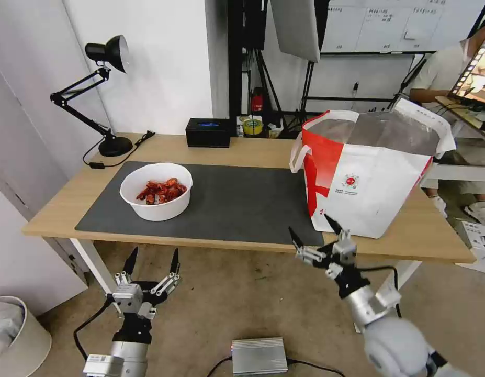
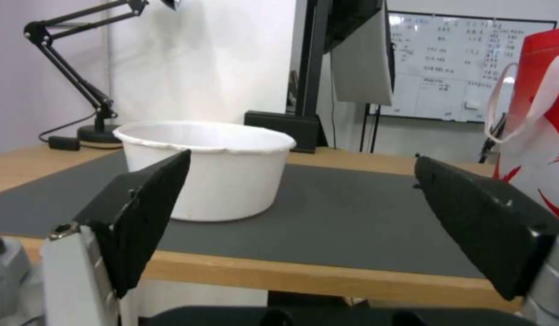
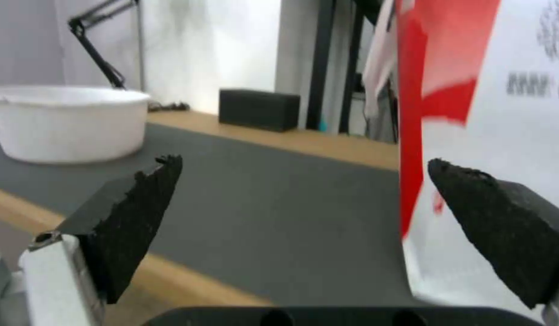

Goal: Pick up the trash from the table and place it into the takeout bag.

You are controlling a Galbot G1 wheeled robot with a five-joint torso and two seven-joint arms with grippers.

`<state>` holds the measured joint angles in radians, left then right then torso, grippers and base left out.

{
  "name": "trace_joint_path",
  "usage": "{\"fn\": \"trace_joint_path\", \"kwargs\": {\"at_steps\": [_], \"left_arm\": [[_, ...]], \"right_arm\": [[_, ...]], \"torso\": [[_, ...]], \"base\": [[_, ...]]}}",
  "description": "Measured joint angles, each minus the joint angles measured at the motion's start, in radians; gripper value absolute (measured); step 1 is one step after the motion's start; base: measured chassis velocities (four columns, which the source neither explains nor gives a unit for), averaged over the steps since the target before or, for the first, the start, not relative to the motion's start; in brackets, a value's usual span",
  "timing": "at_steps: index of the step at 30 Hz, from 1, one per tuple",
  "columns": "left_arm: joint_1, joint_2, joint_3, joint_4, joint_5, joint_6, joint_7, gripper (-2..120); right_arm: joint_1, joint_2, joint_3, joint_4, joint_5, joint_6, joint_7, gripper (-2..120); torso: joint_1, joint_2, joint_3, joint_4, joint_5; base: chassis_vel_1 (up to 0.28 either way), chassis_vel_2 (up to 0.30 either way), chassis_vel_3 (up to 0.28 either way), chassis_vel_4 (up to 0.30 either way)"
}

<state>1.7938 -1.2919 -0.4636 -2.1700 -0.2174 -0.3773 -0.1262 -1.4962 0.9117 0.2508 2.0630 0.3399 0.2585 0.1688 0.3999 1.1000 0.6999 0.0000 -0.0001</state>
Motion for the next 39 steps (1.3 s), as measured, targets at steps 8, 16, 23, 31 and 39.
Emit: {"fn": "trace_joint_path", "kwargs": {"at_steps": [8, 16, 23, 31, 39], "left_arm": [[-0.010, 0.000, 0.004, 0.006, 0.004, -0.002, 0.000, 100], [-0.016, 0.001, 0.004, 0.011, 0.004, -0.007, 0.002, 100], [-0.017, 0.002, 0.000, 0.013, 0.001, -0.013, 0.002, 100], [-0.048, 0.071, -0.063, -0.052, -0.114, 0.099, -0.017, 100], [-0.216, 0.313, -0.182, -0.104, -0.449, 0.331, -0.136, 100]], "right_arm": [[-0.055, 0.034, -0.014, -0.017, -0.060, 0.015, 0.045, 100], [-0.070, 0.046, -0.021, -0.023, -0.079, 0.018, 0.068, 100], [-0.070, 0.046, -0.023, -0.023, -0.080, 0.018, 0.072, 100], [-0.069, 0.045, -0.023, -0.023, -0.078, 0.017, 0.072, 100], [-0.068, 0.045, -0.023, -0.022, -0.077, 0.016, 0.072, 100]], "torso": [[0.000, 0.000, 0.000, 0.0000, 0.0001], [0.000, 0.000, 0.000, 0.0001, 0.0001], [0.000, 0.000, 0.000, 0.0000, 0.0001], [0.000, 0.000, 0.000, 0.0002, -0.0001], [0.000, 0.000, 0.000, 0.0001, 0.0000]], "base": [[0.000, 0.000, 0.000, 0.000], [0.000, 0.000, 0.000, 0.000], [0.000, 0.000, 0.000, 0.000], [0.000, 0.000, 0.000, 0.000], [0.000, 0.000, 0.000, 0.000]]}}
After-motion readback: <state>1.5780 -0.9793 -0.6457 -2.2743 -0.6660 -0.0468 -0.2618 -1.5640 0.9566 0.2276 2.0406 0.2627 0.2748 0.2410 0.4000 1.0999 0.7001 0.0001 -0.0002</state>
